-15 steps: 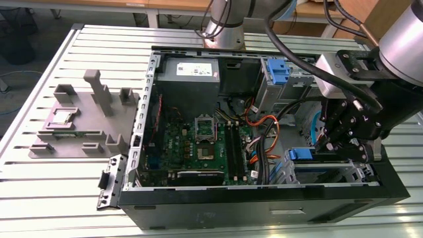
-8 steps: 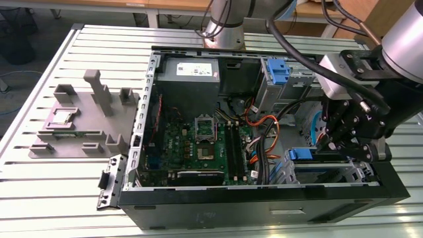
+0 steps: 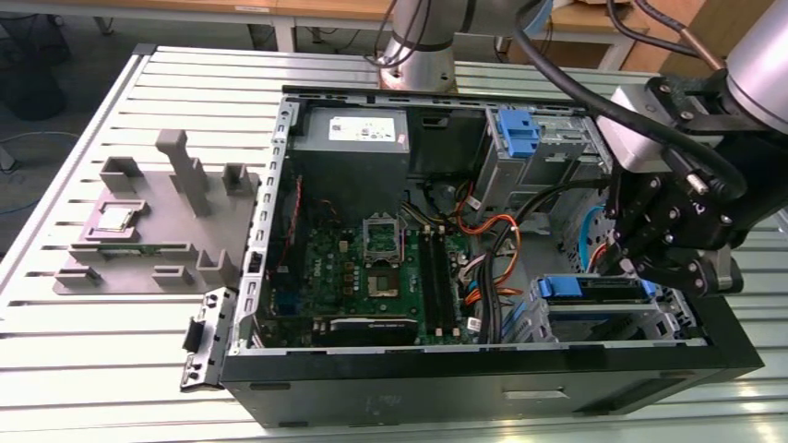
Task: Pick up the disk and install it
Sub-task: 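Insert the first disk wire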
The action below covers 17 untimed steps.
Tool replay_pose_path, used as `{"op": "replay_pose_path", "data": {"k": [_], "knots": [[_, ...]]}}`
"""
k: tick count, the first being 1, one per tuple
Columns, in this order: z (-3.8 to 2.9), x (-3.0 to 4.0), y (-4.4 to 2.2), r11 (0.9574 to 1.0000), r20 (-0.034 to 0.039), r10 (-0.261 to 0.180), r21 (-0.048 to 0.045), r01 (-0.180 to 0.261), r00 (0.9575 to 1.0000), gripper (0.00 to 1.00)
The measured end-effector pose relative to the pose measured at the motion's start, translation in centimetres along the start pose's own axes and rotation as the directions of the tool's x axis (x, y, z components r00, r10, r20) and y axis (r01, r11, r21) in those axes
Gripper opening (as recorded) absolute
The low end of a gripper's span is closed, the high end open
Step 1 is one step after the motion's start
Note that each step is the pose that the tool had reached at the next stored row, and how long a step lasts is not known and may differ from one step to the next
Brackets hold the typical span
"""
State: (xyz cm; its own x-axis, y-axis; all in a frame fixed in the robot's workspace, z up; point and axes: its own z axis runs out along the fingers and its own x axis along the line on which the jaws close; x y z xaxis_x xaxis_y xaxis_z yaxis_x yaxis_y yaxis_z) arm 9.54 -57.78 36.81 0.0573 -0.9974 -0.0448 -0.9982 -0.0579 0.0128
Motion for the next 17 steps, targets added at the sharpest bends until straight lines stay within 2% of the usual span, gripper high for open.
{"op": "replay_pose_path", "data": {"k": [3,6,8,12,17], "knots": [[-0.12,-0.02,-0.02,1.0000,-0.0020,-0.005,-0.0002,0.005,1.0000,0.10],[-0.14,-0.01,-0.01,0.9985,-0.0036,-0.055,-0.0027,0.055,0.9985,0.10],[-0.11,-0.02,-0.02,0.9958,-0.0039,-0.091,-0.0043,0.091,0.9958,0.10],[-0.02,-0.01,-0.08,0.9877,-0.0044,-0.156,-0.0073,0.156,0.9877,0.10],[0.02,-0.06,-1.22,0.9868,-0.0044,-0.162,-0.0076,0.162,0.9869,0.10]]}}
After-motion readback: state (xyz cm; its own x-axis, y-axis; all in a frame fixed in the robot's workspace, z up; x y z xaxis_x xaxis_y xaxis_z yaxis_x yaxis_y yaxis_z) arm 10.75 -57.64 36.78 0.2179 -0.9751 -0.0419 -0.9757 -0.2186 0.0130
